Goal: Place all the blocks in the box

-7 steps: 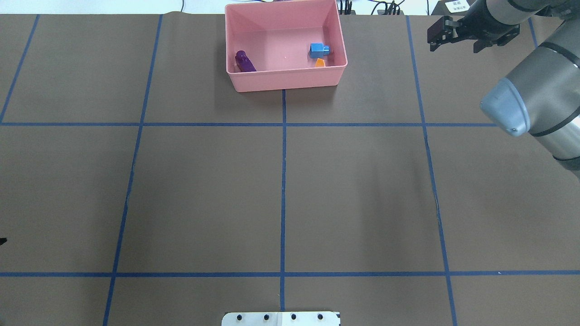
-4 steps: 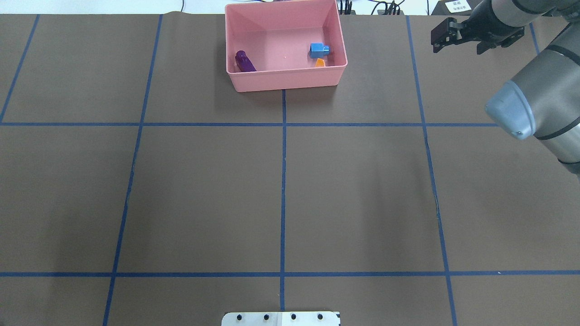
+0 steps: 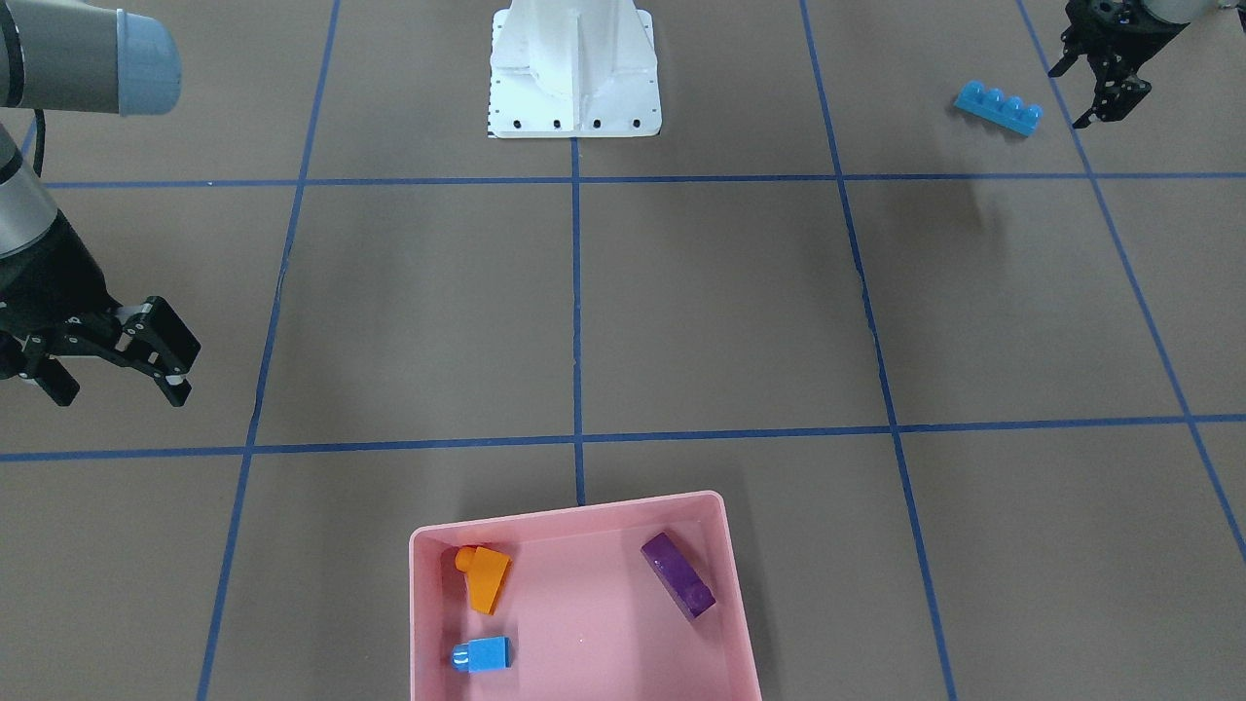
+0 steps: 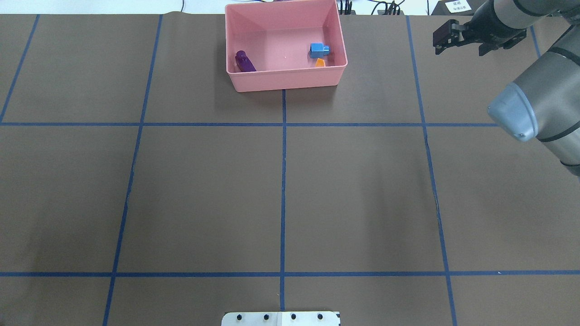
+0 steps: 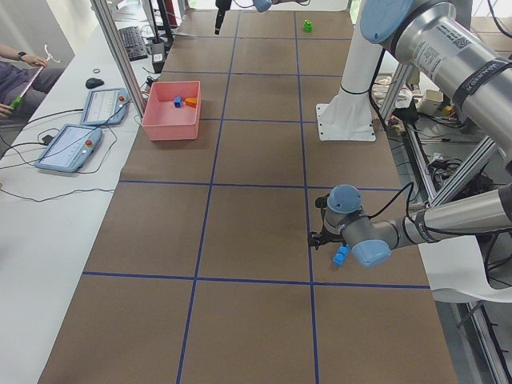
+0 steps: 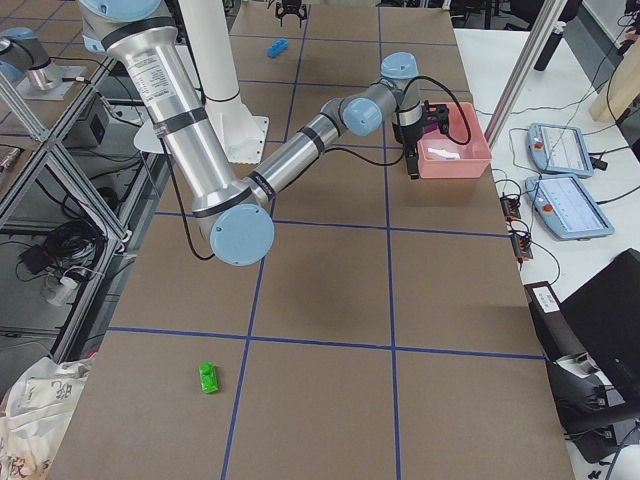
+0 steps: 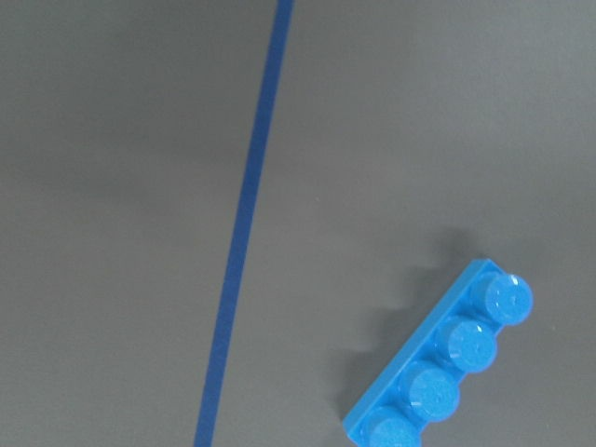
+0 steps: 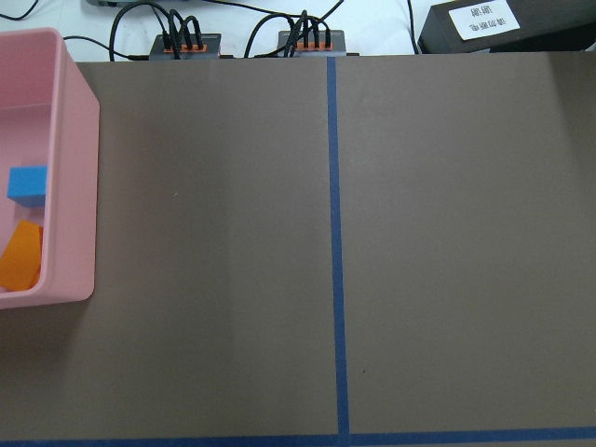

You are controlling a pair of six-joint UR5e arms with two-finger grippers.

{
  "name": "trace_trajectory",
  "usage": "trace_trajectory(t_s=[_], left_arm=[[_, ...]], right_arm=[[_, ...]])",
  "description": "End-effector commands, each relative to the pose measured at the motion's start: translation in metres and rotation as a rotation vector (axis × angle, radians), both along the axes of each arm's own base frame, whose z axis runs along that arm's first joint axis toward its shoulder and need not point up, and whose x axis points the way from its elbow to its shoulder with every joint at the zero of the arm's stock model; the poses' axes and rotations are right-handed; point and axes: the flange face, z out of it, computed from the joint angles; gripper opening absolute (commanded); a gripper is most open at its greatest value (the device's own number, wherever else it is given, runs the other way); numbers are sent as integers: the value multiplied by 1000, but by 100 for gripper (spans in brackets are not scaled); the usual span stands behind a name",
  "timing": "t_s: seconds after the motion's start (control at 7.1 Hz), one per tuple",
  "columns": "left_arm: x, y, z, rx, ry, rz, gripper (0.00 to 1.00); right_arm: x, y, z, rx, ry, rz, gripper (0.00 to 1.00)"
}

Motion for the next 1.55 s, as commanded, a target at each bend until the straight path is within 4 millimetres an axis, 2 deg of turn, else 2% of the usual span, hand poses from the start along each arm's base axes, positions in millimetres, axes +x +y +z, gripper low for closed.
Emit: trace_trajectory(t_s=[0.0,0.42,0.85,1.27,1.41], left_arm=[[34,-1,16,50,-23,59,100],[50,16,16,26,-27,131,100],[56,28,22,10,-44,185,100],[57,30,29,4,-57,190,100],[56,29,30,10,-64,180,97]], right_arm=[[4,6,13,-11,6,0,100],[7,9,18,-16,13,5,100],[10,7,18,-17,11,9,100],[10,7,17,-16,10,9,100],[10,7,17,-16,10,9,100]])
